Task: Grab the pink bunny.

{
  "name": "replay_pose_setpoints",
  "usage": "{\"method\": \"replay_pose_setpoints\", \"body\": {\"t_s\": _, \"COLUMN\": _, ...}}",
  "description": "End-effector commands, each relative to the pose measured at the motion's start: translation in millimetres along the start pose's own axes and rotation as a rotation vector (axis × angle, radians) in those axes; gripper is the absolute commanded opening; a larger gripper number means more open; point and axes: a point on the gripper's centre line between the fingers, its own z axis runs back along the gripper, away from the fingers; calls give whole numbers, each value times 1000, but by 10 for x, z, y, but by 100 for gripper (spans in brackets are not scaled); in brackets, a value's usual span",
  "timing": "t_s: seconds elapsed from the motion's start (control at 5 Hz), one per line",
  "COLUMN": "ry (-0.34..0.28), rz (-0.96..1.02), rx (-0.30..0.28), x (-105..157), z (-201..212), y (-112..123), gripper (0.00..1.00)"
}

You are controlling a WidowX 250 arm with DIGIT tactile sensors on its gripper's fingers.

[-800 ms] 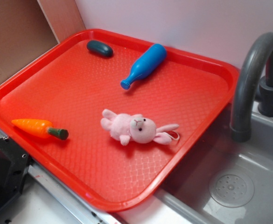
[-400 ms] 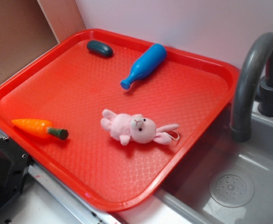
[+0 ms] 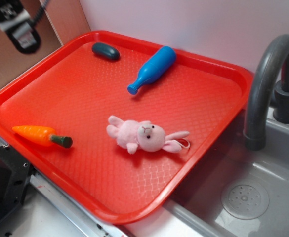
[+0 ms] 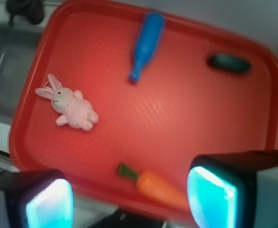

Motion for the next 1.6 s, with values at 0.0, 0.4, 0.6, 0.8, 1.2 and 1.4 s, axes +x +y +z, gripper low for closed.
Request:
{"method": "replay_pose_setpoints", "body": {"t_s": 0.0, "ry": -28, "rz": -430, "rx": -63, "x": 261, "z": -354, "y": -414, "gripper": 100}}
{"method": "replay_pose_setpoints", "body": {"t_s": 0.4, "ry": 57, "rz": -507, "rx": -76, "x": 519, "z": -897, "y": -610, "gripper": 100}}
{"method": "replay_pose_setpoints", "body": {"t_s": 0.6, "ry": 124, "rz": -550, "rx": -78, "x": 548, "z": -1171, "y": -693, "gripper": 100}}
{"method": "replay_pose_setpoints", "body": {"t_s": 0.8, "ry": 195, "rz": -564, "rx": -63, "x": 529, "z": -1459, "y": -714, "gripper": 100}}
{"method": "replay_pose_setpoints", "body": {"t_s": 1.2, "ry": 258, "rz": -605, "rx": -46, "x": 441, "z": -1678, "y": -748, "gripper": 0}}
{"method": "replay_pose_setpoints", "body": {"t_s": 1.4, "ry": 233, "rz": -554, "rx": -29, "x": 437, "z": -1548, "y": -745, "gripper": 0}}
